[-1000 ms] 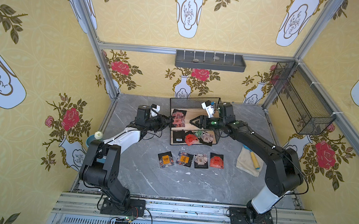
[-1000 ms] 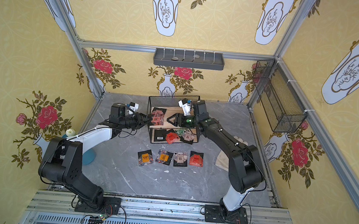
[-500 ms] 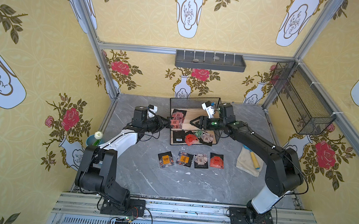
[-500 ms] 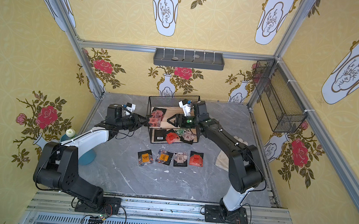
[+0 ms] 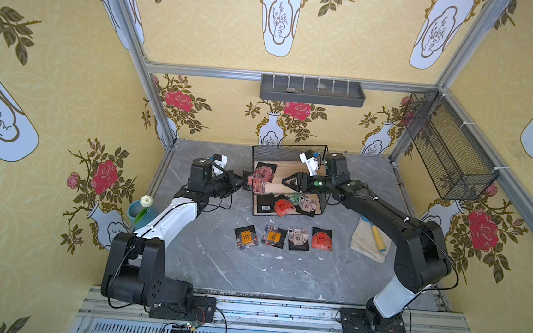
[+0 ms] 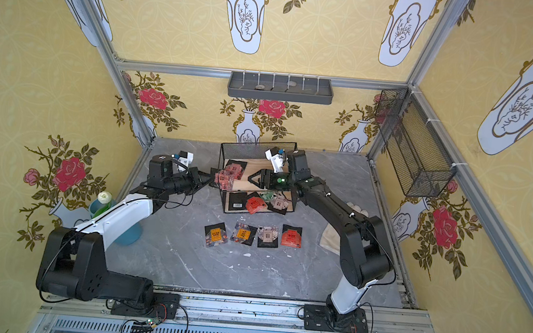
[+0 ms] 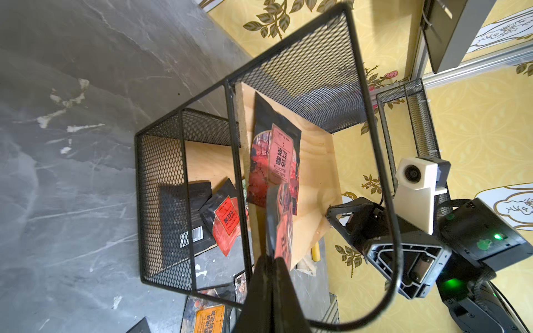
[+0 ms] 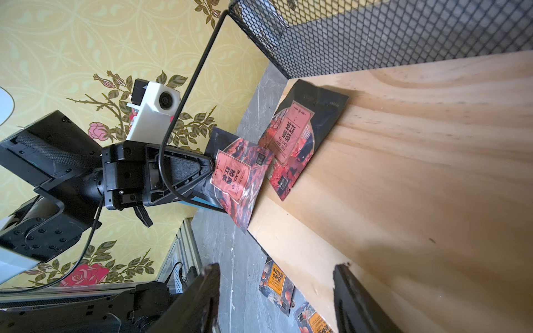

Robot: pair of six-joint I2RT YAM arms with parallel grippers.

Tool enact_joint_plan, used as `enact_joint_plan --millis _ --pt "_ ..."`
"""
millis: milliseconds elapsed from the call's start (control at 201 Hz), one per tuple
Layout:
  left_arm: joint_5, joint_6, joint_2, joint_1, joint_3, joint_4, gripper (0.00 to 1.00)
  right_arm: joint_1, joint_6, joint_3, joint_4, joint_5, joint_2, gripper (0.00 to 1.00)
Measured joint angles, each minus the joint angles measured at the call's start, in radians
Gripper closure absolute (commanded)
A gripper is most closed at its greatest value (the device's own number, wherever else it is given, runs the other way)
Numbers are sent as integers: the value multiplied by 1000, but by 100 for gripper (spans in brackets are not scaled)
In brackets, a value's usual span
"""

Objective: Remove the tea bags from the shelf
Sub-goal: Pick up the tea bag from the shelf, then place the tea bag at the center of the board.

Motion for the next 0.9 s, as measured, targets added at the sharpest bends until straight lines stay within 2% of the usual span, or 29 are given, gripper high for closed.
enact_joint_plan --millis 344,901 --pt "-81 37 -192 39 -60 -119 100 0 -1 -7 0 0 -40 34" --pt "-296 66 -522 46 -230 -432 100 0 -4 -43 -3 4 -102 34"
